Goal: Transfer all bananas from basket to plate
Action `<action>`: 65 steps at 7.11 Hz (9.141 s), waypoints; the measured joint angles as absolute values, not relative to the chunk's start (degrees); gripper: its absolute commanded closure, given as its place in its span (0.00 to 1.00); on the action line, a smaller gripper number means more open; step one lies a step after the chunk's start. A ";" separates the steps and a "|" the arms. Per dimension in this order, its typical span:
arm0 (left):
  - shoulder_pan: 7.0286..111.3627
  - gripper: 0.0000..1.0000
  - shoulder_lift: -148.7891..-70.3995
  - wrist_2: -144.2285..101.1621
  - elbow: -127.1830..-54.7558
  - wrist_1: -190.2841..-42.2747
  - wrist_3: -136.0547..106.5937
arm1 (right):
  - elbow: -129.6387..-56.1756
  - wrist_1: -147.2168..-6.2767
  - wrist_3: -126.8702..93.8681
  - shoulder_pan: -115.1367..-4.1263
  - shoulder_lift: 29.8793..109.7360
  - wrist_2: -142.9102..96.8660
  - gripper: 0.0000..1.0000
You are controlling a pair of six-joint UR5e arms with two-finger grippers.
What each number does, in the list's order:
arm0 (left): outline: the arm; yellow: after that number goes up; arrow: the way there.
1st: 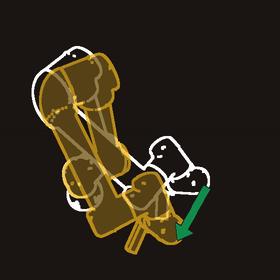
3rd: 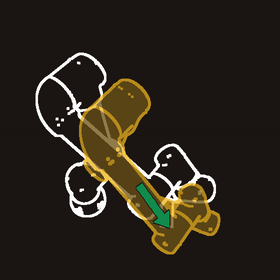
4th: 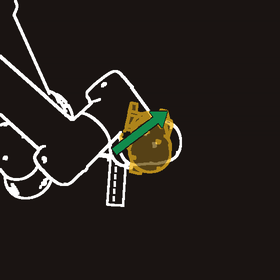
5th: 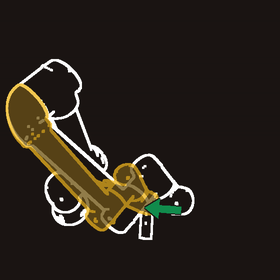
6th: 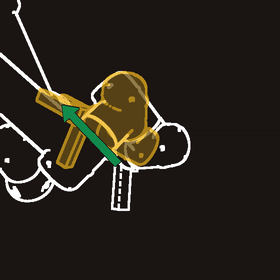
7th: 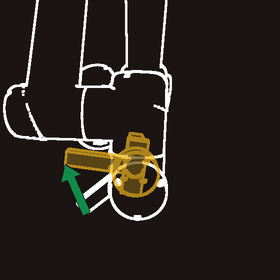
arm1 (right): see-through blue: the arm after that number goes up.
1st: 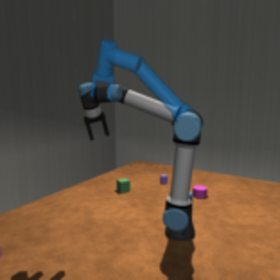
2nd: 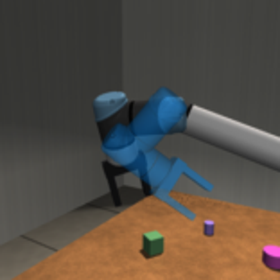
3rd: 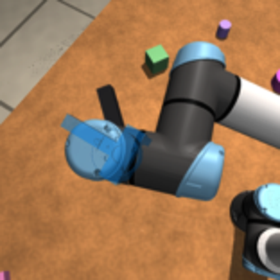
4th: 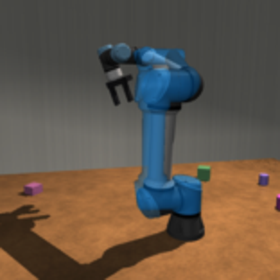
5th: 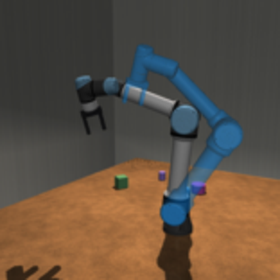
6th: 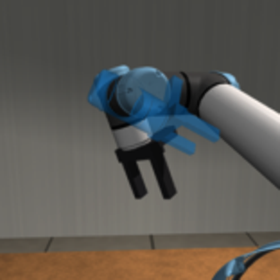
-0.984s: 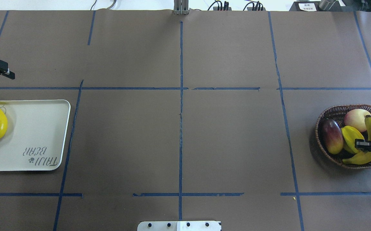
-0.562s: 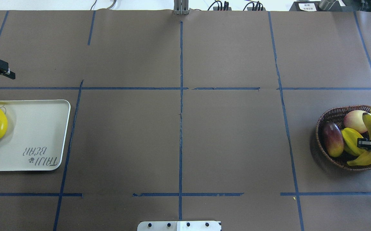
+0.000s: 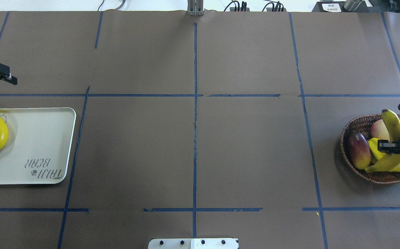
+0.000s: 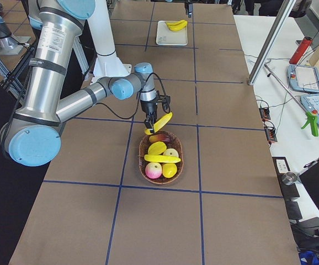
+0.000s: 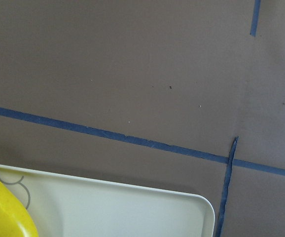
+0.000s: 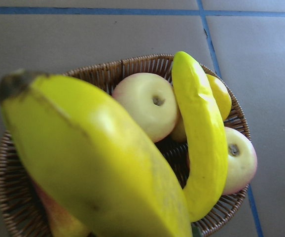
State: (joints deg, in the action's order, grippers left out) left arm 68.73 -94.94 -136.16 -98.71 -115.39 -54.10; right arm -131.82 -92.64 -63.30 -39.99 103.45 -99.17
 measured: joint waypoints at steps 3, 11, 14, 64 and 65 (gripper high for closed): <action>66.74 0.00 -99.11 -136.31 -99.00 -115.37 -54.85 | -126.36 -93.25 -62.45 -39.93 84.26 -104.23 0.98; 53.94 0.00 -122.34 -136.18 -97.93 -115.88 -100.22 | -112.91 -90.32 -68.20 -29.68 56.26 -98.23 0.98; 51.09 0.00 -129.12 -135.88 -96.44 -115.54 -116.88 | -108.95 -90.10 -65.89 -26.49 51.91 -93.74 0.98; 71.06 1.00 -90.04 -156.21 -89.00 -119.64 -75.89 | -111.62 -99.23 -52.39 -45.76 54.98 -114.78 0.00; 71.08 0.81 -88.80 -158.32 -89.05 -120.08 -75.50 | -111.63 -99.23 -52.38 -45.78 55.09 -114.78 0.00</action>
